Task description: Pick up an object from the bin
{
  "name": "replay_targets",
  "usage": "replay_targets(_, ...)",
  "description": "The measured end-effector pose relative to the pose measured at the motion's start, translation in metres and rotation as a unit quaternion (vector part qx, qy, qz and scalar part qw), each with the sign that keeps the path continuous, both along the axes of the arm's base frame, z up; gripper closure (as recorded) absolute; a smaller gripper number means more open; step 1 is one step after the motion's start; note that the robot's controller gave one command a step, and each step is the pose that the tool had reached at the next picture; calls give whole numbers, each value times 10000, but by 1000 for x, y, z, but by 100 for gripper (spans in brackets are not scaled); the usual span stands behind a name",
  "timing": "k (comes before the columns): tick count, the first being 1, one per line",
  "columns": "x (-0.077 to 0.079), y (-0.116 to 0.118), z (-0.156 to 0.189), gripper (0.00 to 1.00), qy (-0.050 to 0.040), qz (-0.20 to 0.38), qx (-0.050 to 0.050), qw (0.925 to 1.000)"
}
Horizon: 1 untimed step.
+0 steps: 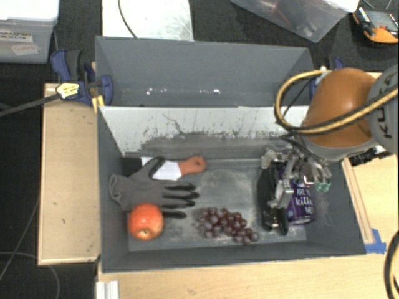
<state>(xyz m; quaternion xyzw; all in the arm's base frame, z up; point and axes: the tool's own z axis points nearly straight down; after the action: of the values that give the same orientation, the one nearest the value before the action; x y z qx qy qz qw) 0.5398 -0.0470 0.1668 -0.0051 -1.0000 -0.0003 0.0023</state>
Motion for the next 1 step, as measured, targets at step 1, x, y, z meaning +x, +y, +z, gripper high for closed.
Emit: replay_targets(1, 2, 0, 4, 0, -37, 14, -4, 10000)
